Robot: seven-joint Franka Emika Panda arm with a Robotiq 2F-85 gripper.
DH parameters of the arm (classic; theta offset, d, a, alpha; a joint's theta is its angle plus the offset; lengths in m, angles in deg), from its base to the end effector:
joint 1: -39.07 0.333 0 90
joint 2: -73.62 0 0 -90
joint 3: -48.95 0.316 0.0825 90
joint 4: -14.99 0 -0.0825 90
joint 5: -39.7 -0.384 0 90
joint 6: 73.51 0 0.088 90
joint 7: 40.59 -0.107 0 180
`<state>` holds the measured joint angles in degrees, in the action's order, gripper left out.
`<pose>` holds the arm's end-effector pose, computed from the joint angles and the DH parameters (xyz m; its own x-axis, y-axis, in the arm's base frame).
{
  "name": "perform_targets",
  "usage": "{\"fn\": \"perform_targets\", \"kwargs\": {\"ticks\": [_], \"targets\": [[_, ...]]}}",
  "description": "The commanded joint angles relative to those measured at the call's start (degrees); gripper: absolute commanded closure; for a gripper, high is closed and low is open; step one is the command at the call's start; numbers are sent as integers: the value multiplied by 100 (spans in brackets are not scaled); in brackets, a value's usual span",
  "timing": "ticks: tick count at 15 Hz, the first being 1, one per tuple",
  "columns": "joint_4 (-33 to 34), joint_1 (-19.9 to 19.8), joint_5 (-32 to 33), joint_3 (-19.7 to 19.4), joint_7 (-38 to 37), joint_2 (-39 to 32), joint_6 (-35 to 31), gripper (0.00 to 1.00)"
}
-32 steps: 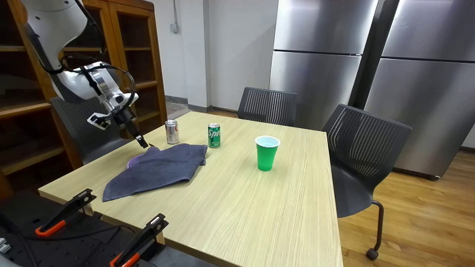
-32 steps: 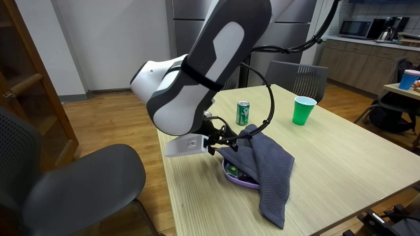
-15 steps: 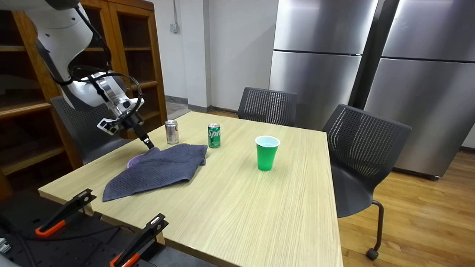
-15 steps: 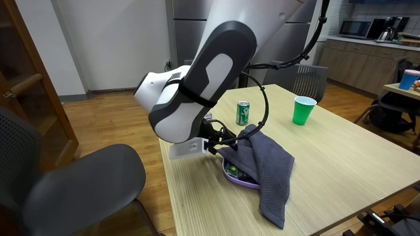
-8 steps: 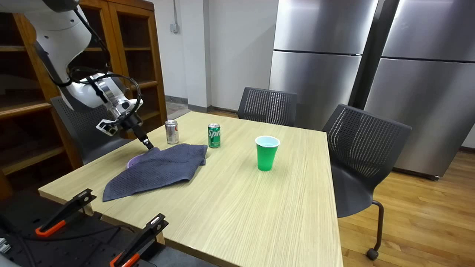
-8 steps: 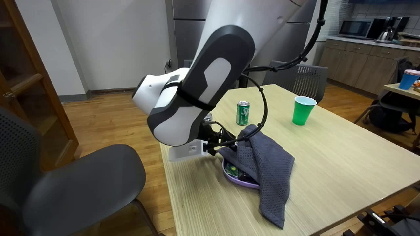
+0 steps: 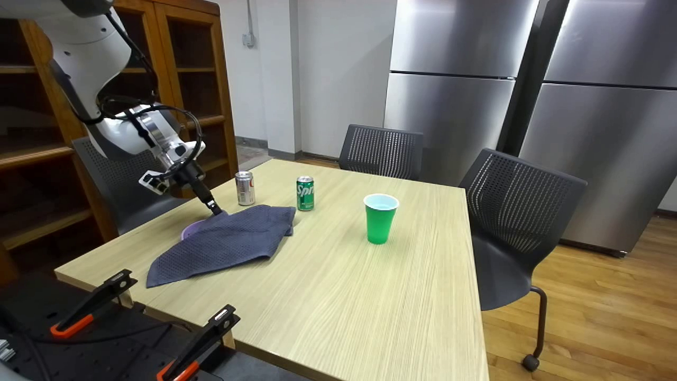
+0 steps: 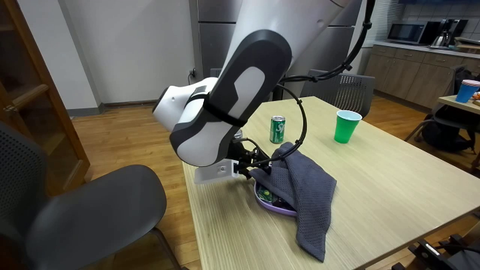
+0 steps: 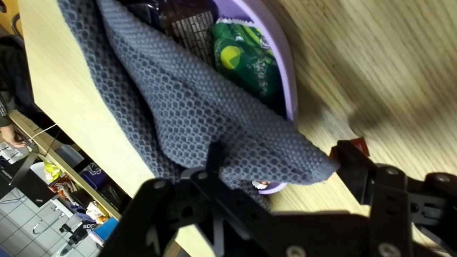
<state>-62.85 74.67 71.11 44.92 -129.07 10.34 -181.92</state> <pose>0.5720 0.3132 0.0271 0.8147 -0.4505 0.3650 -0.5769 -0.5672 0.5877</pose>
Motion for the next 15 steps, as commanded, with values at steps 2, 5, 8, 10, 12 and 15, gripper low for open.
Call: {"fn": "perform_targets", "kwargs": {"ticks": [2,5,8,10,12,15], "targets": [[194,79,52,-53,179,-71,216,60],[188,95,56,-57,171,-58,215,82],[148,132,62,-53,153,0,175,100],[123,189,81,-55,112,53,134,100],[126,247,96,-59,102,87,122,98],[129,336,90,-53,96,142,89,98]]}}
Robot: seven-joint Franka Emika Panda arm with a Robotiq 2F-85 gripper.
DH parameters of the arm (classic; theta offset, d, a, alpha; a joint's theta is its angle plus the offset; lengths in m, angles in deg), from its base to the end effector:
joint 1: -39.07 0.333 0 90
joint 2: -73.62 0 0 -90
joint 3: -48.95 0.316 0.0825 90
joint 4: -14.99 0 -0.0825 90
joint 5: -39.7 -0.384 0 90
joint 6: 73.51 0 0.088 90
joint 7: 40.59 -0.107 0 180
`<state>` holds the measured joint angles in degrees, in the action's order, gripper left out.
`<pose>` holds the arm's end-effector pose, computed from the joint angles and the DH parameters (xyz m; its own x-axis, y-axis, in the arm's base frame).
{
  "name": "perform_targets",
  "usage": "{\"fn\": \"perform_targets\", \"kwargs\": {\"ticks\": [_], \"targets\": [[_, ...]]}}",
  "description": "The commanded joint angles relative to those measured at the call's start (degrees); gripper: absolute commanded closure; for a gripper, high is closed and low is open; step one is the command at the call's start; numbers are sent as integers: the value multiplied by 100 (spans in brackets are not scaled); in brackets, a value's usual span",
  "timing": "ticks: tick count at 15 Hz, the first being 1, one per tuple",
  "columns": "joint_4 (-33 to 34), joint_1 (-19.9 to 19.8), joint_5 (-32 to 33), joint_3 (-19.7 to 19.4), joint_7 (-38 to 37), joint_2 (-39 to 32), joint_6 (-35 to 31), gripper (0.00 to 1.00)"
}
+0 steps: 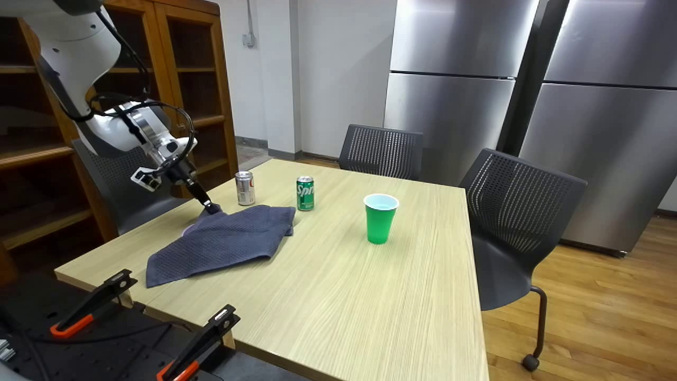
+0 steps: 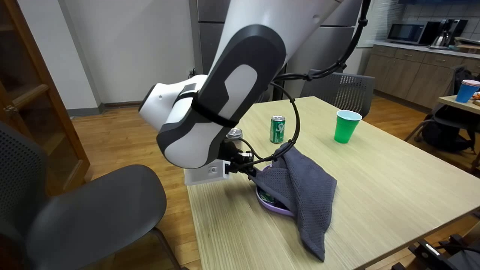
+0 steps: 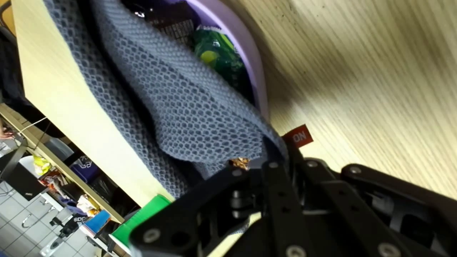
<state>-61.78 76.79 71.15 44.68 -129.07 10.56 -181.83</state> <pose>0.5676 0.3371 0.0362 0.8231 -0.4239 0.3779 -0.5676 -0.5927 0.5714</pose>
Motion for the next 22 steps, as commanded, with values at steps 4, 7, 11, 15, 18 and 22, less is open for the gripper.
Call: {"fn": "perform_targets", "kwargs": {"ticks": [4,7,11,15,18,22], "targets": [[-8,258,78,-15,76,225,-1,98],[-45,371,78,0,65,329,-58,98],[-133,494,108,25,66,487,-158,98],[-110,617,101,27,68,549,-255,98],[-96,695,92,31,77,578,-320,98],[-74,764,59,53,111,597,-387,98]]}}
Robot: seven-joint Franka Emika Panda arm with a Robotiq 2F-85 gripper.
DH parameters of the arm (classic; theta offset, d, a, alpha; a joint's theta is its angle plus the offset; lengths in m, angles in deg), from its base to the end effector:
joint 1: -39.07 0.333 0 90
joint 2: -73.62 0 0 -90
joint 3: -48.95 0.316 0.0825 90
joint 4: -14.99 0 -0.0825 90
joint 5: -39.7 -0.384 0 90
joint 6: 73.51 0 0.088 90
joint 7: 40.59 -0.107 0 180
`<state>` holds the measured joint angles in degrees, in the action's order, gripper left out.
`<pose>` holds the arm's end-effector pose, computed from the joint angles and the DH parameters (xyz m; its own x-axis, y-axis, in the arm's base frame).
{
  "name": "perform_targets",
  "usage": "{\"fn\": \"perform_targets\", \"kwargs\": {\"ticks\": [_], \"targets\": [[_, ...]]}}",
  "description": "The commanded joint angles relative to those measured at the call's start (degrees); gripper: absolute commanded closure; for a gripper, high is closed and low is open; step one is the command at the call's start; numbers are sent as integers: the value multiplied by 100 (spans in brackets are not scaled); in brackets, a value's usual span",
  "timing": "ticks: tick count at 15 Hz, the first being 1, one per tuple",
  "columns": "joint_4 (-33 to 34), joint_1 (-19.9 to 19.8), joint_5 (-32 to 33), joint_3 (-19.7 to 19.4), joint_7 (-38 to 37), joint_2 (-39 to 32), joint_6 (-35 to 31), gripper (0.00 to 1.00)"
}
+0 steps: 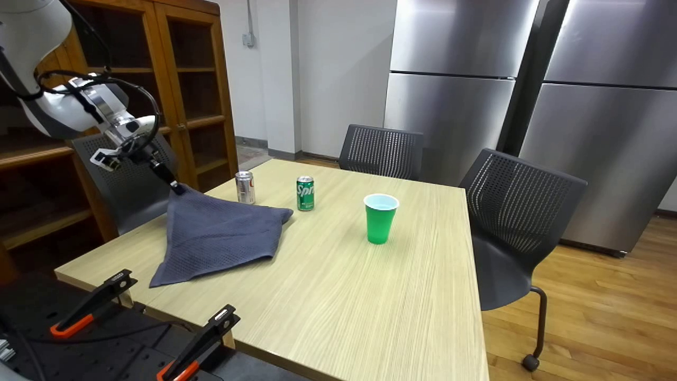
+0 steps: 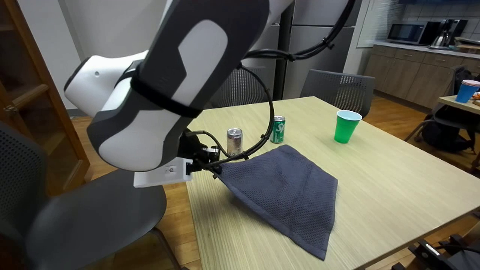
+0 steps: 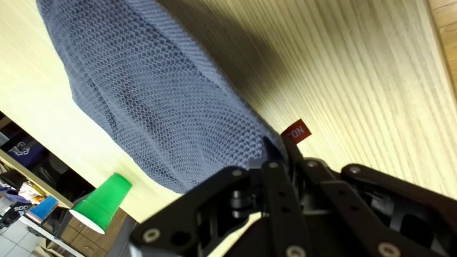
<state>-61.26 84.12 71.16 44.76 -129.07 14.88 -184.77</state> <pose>0.5384 0.4308 0.0905 0.8475 -0.3371 0.4100 -0.5115 -0.7251 0.4611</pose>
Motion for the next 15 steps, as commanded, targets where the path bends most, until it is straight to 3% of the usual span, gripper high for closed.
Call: {"fn": "perform_targets", "kwargs": {"ticks": [1,13,14,15], "targets": [[-133,43,49,54,114,171,-123,98],[-293,45,-19,83,169,80,-163,98],[-324,44,-12,84,186,90,-162,72],[-371,41,-2,84,200,116,-170,68]]}}
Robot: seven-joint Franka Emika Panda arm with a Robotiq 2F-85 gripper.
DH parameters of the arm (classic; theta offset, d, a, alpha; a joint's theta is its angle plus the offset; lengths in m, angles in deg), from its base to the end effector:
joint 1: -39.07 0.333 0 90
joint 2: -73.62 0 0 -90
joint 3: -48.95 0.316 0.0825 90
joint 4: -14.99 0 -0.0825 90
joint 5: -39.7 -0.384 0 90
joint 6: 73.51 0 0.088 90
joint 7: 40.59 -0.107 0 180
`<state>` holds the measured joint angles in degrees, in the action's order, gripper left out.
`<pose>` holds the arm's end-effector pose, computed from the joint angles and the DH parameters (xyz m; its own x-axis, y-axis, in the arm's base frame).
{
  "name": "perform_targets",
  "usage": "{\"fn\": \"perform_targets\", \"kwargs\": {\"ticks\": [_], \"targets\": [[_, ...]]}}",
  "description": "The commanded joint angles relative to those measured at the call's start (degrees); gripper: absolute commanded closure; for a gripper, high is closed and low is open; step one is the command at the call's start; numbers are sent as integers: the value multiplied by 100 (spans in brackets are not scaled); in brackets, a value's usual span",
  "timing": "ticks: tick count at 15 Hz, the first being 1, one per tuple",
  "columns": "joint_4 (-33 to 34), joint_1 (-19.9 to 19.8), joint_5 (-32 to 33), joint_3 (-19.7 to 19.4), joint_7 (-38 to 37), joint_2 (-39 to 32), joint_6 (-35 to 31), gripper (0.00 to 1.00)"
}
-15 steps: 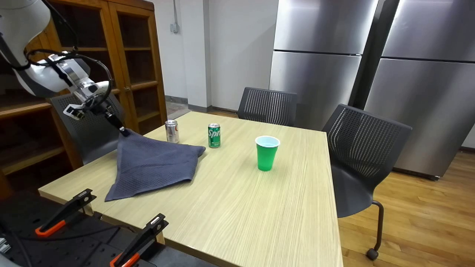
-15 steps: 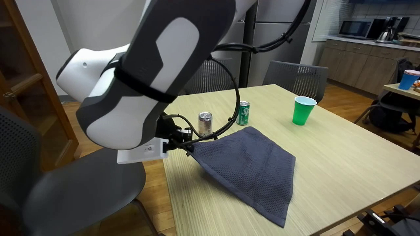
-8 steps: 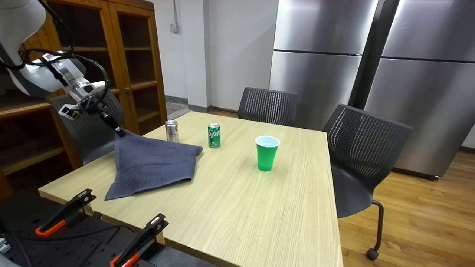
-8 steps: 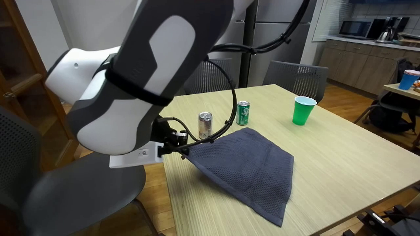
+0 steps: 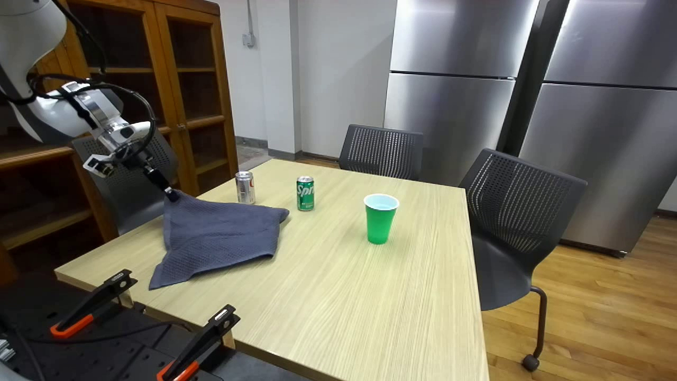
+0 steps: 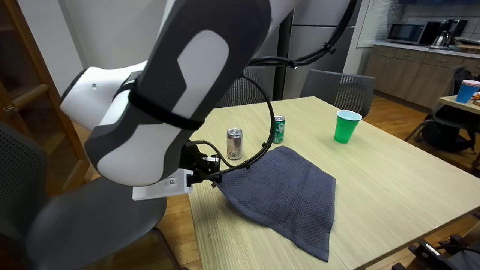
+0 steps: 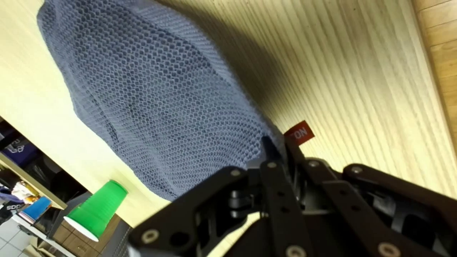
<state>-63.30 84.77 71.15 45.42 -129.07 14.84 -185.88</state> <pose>0.5215 0.4351 0.0766 0.8657 -0.3167 0.3876 -0.4821 -0.7358 0.4755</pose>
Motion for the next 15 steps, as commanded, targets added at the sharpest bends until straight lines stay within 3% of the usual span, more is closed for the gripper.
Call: {"fn": "perform_targets", "kwargs": {"ticks": [1,9,15], "targets": [[-224,-30,1,15,186,157,-81,60],[-823,-152,25,48,97,717,-581,1],[-1772,-234,34,14,-81,1595,-1071,0]]}}
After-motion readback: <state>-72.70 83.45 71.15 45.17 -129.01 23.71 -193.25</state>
